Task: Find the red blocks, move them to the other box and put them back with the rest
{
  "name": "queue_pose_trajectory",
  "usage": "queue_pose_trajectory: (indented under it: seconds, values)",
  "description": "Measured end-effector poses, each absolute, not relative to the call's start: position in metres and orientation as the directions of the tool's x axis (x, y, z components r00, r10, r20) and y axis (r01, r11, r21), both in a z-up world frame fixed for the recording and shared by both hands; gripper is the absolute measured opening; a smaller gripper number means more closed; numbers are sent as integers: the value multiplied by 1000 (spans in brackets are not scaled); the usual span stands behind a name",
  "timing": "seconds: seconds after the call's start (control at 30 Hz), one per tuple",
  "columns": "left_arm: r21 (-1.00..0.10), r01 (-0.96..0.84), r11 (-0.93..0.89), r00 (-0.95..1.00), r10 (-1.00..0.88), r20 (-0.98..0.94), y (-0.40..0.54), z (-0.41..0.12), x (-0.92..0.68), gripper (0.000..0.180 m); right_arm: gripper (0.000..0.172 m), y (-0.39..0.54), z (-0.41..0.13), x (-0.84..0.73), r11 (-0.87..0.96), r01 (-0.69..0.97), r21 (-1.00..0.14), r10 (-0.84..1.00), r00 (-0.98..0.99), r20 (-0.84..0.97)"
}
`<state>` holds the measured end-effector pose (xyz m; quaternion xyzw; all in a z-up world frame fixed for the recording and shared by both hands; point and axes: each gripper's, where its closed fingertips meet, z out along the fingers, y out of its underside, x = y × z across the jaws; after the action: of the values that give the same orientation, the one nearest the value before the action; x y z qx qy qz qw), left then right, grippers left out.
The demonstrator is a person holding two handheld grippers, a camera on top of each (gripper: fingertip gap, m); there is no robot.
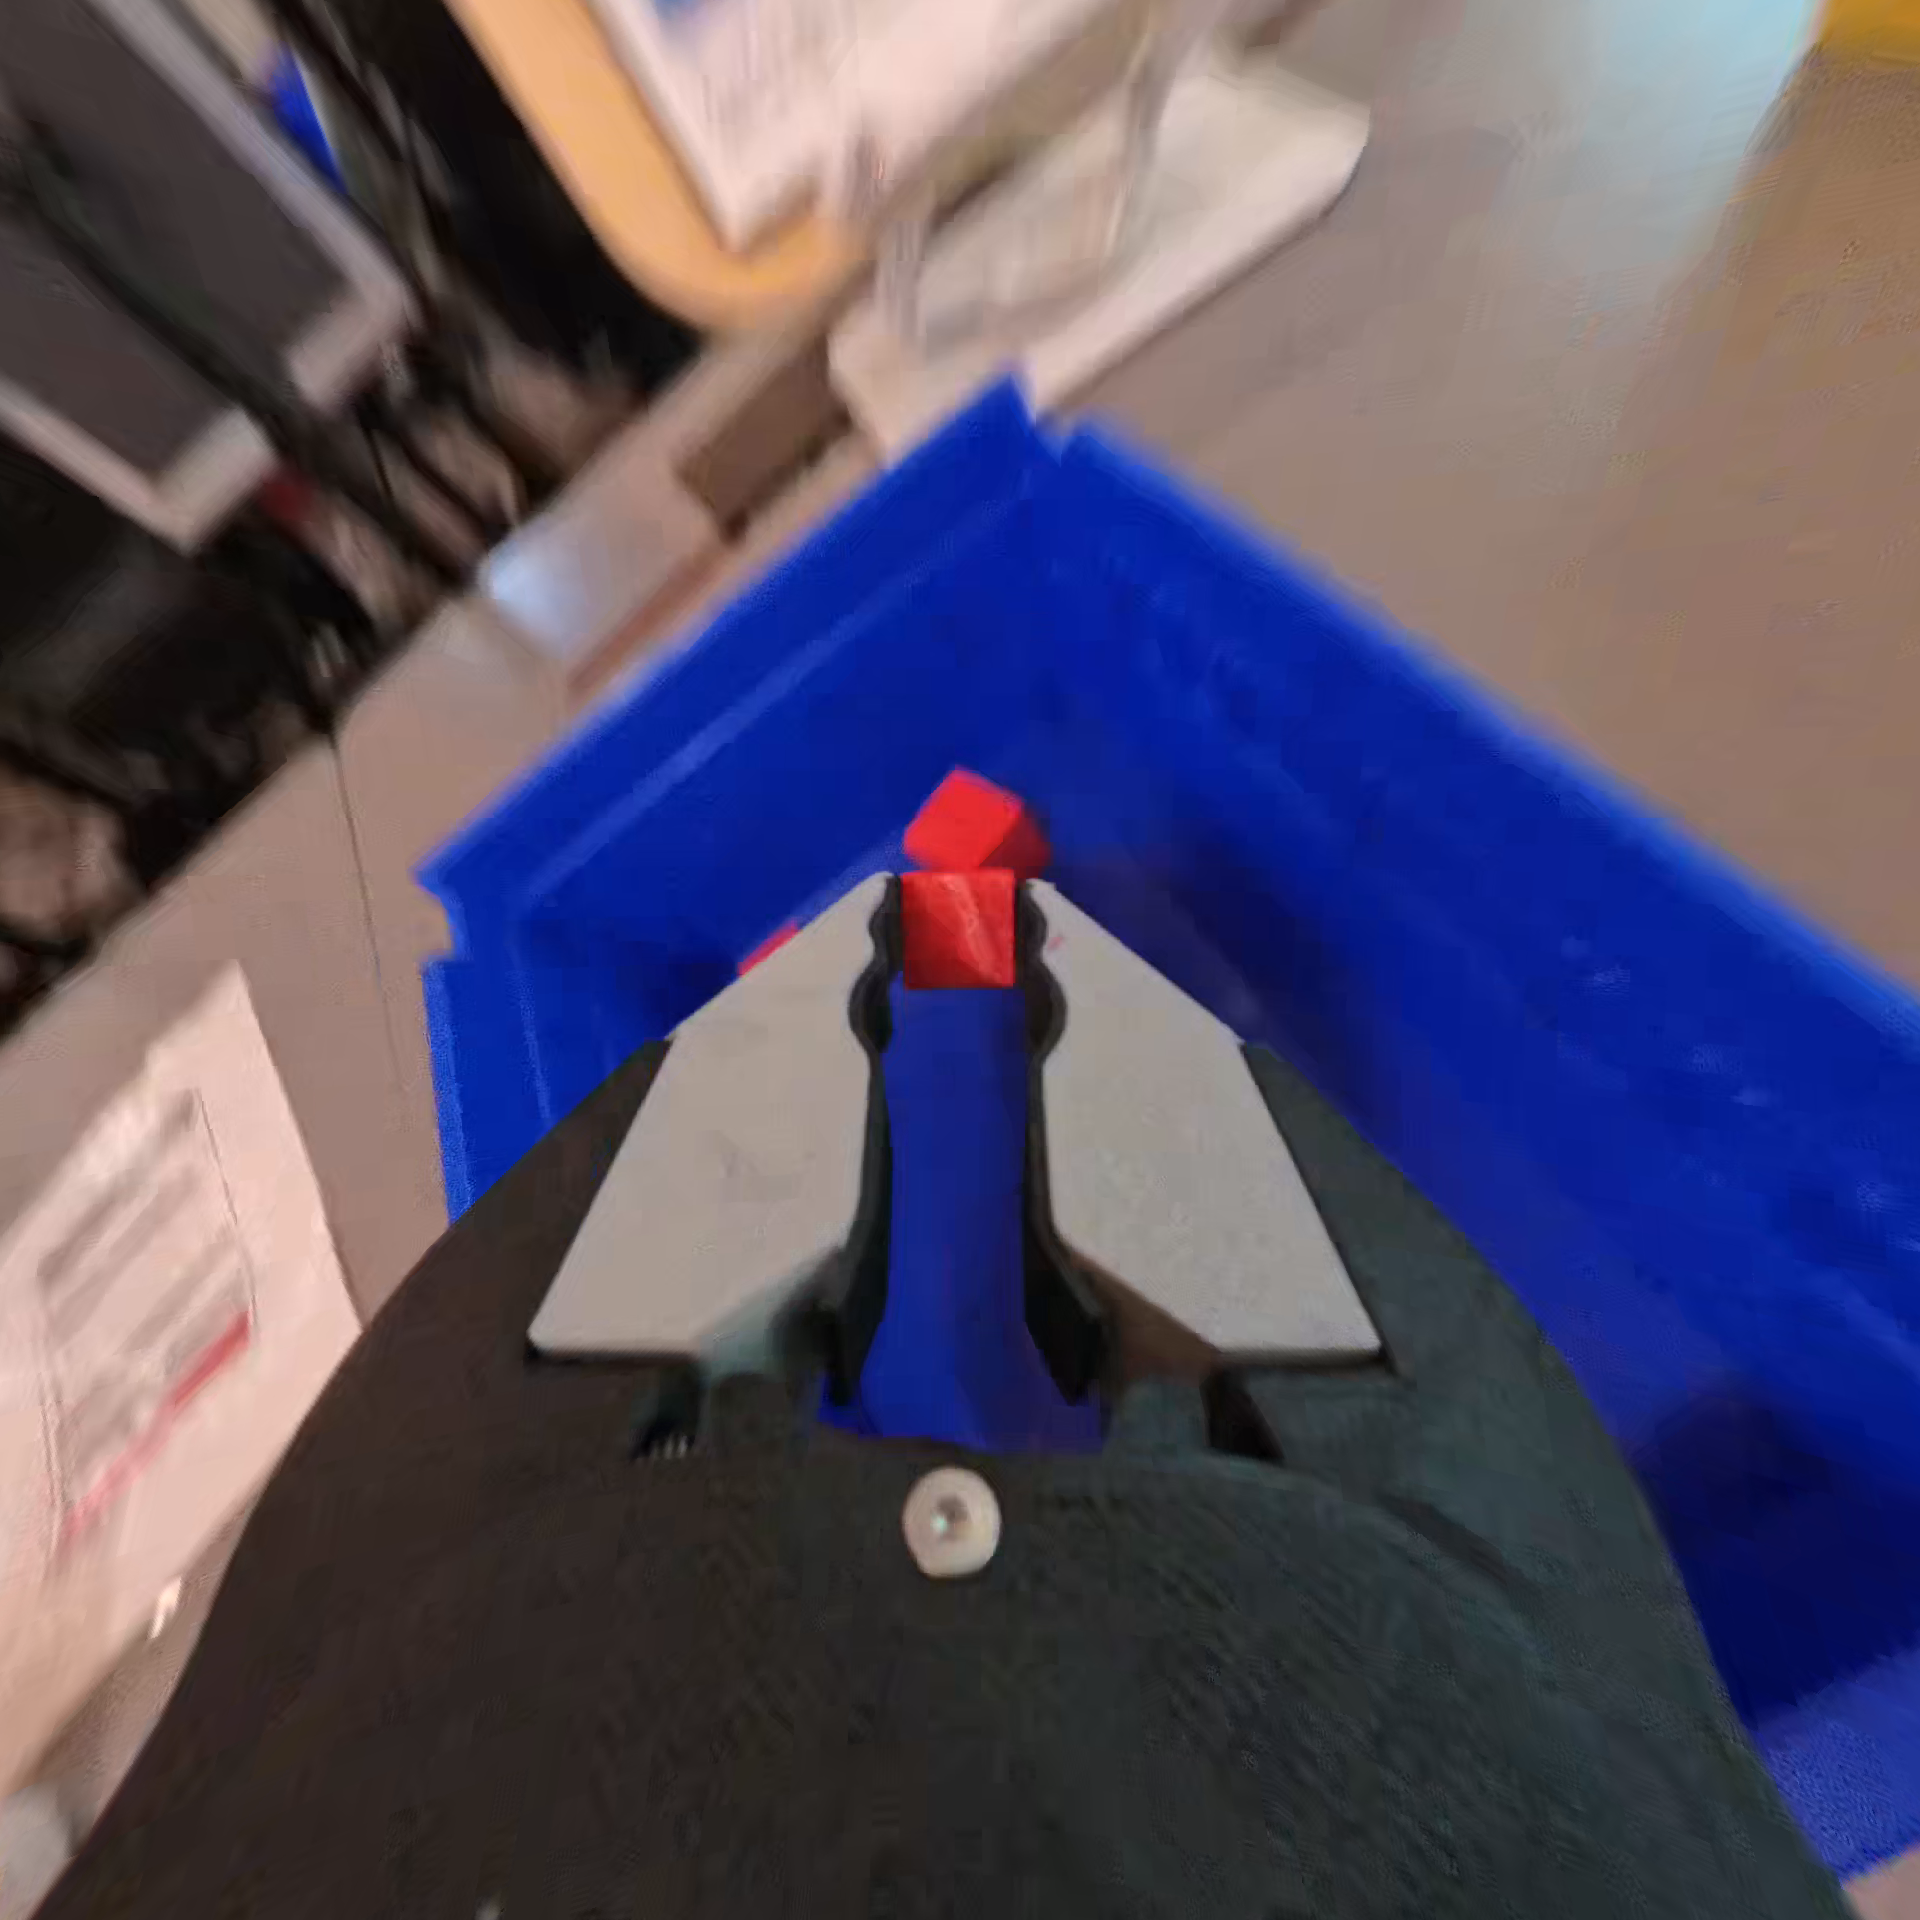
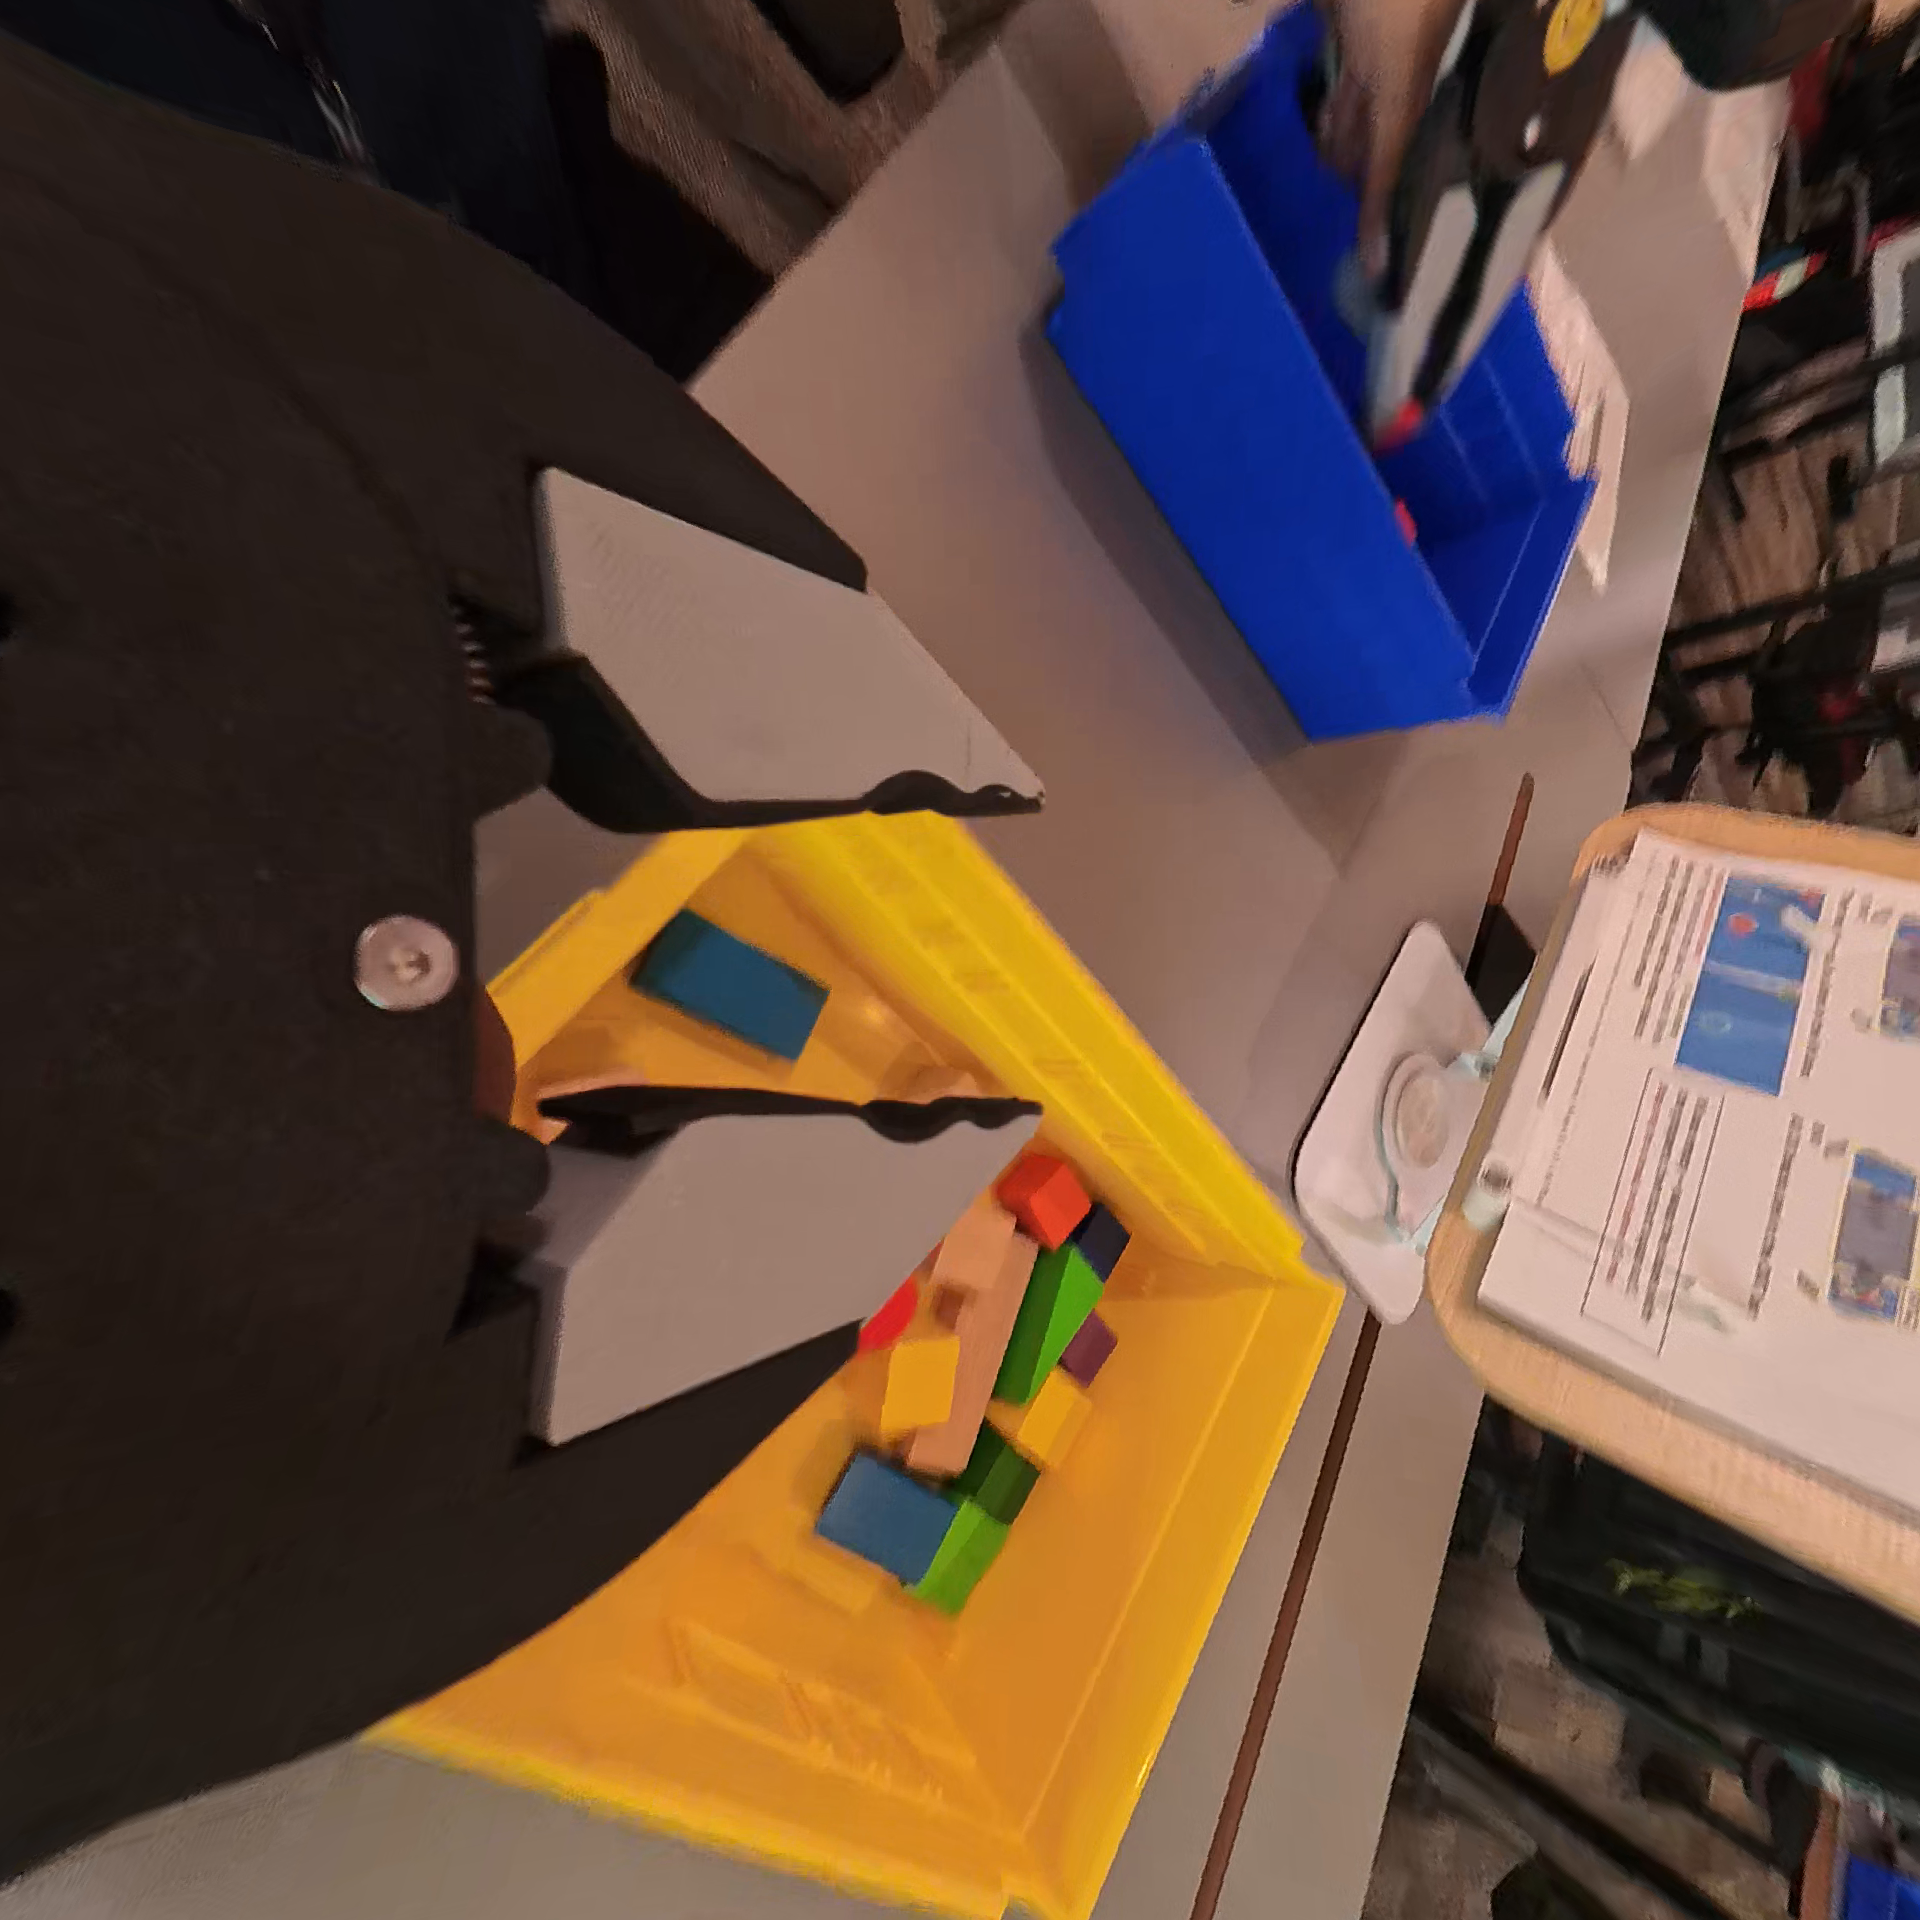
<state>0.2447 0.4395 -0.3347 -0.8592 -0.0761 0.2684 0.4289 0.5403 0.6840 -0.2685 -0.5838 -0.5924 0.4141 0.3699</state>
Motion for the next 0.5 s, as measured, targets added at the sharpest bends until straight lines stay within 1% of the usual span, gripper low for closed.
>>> queue_pose_trajectory:
  seconds: [0.03, 0.07, 0.1, 0.2, 0.23, 0.27, 0.33, 0.43, 0.5]
  values:
    - [-829, -268, -491, 846, 290, -446, 453, -305, 275, 20, 52, 667, -266, 538, -43, 371, -928, 989, -116, -92]
    - [-841, -425, -334, 837, 208, -506, 462, -280, 315, 20, 51, 648, -263, 535, -66, 360, -931, 970, -194, -144]
    - [-808, -561, -181, 792, 167, -587, 466, -259, 354, 19, 51, 629, -261, 532, -87, 356, -930, 943, -272, -192]
    - [-648, -761, 26, 646, 127, -753, 472, -238, 439, 19, 52, 575, -264, 522, -128, 372, -919, 847, -441, -296]
    - [-607, -791, 72, 611, 85, -787, 476, -241, 465, 19, 53, 557, -265, 520, -132, 380, -916, 809, -492, -321]
    - [-578, -812, 81, 582, 42, -812, 481, -248, 484, 19, 54, 539, -264, 519, -142, 383, -913, 766, -541, -346]
    - [-501, -858, 118, 506, 15, -863, 490, -255, 516, 19, 54, 512, -258, 520, -178, 380, -908, 683, -617, -392]
    - [-456, -877, 152, 461, 2, -887, 500, -259, 543, 19, 53, 491, -262, 521, -179, 421, -889, 622, -652, -433]
    - [-452, -882, 129, 455, -6, -890, 507, -264, 545, 19, 51, 483, -269, 523, -165, 448, -878, 593, -666, -452]
